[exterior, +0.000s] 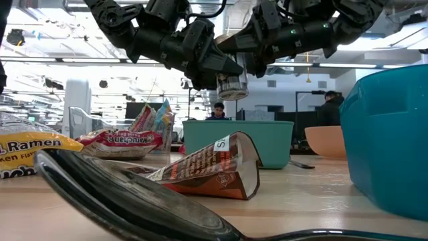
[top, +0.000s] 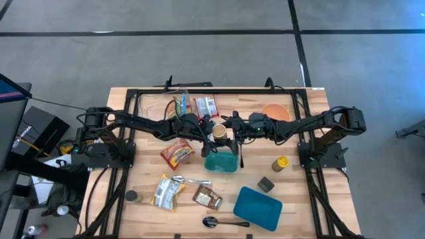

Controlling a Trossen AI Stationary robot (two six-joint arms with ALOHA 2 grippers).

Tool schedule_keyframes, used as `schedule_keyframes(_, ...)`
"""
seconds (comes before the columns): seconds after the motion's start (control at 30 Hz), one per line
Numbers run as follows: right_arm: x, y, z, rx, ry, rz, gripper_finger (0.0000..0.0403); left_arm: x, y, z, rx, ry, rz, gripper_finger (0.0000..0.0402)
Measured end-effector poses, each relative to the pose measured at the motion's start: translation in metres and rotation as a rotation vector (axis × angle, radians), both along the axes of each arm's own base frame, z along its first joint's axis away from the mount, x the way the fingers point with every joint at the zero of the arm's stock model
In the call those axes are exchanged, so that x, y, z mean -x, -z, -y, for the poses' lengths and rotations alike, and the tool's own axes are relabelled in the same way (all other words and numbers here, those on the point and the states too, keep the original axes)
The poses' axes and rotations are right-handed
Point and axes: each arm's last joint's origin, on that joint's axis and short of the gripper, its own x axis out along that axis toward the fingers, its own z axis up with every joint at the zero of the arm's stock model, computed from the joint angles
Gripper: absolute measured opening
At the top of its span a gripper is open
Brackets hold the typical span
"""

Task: Pick & Place Food Item
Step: Put the gold seasoning bottle into the blue bin

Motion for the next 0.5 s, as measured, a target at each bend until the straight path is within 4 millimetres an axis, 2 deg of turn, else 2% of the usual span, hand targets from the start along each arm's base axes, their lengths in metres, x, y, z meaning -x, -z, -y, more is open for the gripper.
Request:
schedule_keyframes(0.17,0.0,-0.0001,0.0,0.003,-0.001,0.0,0.028,0.0,0.0001,0.0,0.001,0.001,-0.001,0.0281)
schedule_keyframes(0.5,0.0,0.0,0.0,0.002,-0.001,0.0,0.0281,0.0,0.0002,0.0,0.001,0.001,-0.001,0.0281)
